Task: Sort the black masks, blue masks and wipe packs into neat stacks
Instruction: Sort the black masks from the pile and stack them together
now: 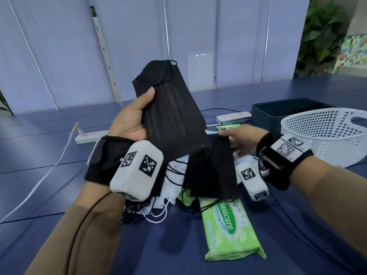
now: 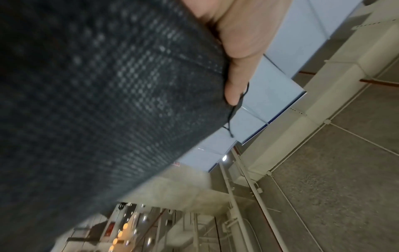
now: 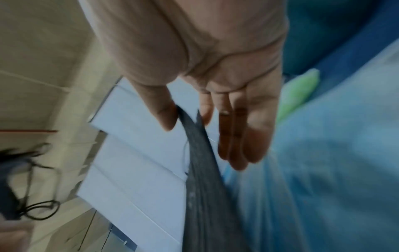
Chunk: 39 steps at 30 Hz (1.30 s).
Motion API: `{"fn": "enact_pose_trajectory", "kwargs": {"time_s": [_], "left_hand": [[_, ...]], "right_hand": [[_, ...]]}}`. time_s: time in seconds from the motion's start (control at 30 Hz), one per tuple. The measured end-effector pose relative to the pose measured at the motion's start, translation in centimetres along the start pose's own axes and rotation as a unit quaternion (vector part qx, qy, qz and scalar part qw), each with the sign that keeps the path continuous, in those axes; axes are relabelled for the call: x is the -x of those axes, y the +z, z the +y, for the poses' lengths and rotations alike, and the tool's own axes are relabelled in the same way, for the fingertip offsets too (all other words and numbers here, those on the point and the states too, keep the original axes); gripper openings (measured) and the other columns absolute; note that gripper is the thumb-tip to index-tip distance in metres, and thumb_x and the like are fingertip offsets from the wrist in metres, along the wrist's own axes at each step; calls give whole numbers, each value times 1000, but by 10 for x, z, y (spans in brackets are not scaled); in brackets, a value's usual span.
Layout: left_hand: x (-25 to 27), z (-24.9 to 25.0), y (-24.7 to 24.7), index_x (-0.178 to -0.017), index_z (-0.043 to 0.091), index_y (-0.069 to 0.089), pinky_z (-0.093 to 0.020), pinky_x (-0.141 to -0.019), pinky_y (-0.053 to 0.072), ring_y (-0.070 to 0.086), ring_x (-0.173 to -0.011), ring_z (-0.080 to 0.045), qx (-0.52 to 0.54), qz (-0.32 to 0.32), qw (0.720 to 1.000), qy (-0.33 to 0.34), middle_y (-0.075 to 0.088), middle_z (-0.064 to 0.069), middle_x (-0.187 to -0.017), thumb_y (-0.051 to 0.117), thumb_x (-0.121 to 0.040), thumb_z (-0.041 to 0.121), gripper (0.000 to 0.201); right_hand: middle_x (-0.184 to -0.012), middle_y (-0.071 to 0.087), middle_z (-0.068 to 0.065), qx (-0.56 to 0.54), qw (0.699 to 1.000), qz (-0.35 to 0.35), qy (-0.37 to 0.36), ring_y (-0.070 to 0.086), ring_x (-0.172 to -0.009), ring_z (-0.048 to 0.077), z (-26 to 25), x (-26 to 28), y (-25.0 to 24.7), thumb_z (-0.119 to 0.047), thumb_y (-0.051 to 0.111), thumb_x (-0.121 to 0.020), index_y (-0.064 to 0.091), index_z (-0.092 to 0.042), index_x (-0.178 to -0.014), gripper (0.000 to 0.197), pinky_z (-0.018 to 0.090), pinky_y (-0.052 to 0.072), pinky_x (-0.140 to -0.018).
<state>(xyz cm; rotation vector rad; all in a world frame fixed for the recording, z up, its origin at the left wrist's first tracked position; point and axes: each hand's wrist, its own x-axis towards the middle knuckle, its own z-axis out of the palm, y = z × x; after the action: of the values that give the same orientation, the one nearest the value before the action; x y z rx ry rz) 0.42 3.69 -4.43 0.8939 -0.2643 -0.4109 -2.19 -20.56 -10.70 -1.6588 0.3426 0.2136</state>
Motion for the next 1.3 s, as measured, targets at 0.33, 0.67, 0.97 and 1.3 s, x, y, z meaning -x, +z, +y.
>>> {"fn": "enact_pose_trajectory", "kwargs": {"time_s": [0.33, 0.67, 0.97, 1.3], "left_hand": [[-16, -53, 8, -118, 2, 60, -38, -78, 57, 66, -95, -23, -80, 39, 994, -68, 68, -14, -110, 55, -92, 16, 30], [-18, -85, 8, -109, 10, 64, -39, -97, 46, 64, -99, -19, -263, 9, 964, 25, 69, -5, -107, 55, -91, 10, 20], [-3, -68, 34, -104, 18, 63, -35, -88, 54, 66, -101, -18, -301, -22, 909, 286, 70, 1, -102, 59, -88, 0, 24], [-11, -83, 16, -144, 17, 16, -32, -101, 45, 59, -115, -9, -344, -82, 916, 191, 63, 11, -116, 70, -74, 14, 88]], "right_hand": [[-60, 54, 8, 74, 995, -44, -46, 47, -39, 14, 32, 4, 6, 1, 46, -90, 58, -4, -91, 13, 20, 38, -41], [-104, 62, 12, -85, 970, -61, -218, 55, -89, 25, 1, 28, 3, -21, 53, -93, 60, -13, -116, 26, 35, 49, -80], [-124, 63, 4, -162, 922, -26, -350, 60, -115, 20, -21, 58, 15, -27, 37, -101, 52, -21, -122, 26, 39, 47, -101], [-132, 54, 3, -151, 893, 11, -423, 53, -123, 16, -3, 46, 24, -27, 51, -88, 31, -20, -140, 56, 40, 41, -106]]}}
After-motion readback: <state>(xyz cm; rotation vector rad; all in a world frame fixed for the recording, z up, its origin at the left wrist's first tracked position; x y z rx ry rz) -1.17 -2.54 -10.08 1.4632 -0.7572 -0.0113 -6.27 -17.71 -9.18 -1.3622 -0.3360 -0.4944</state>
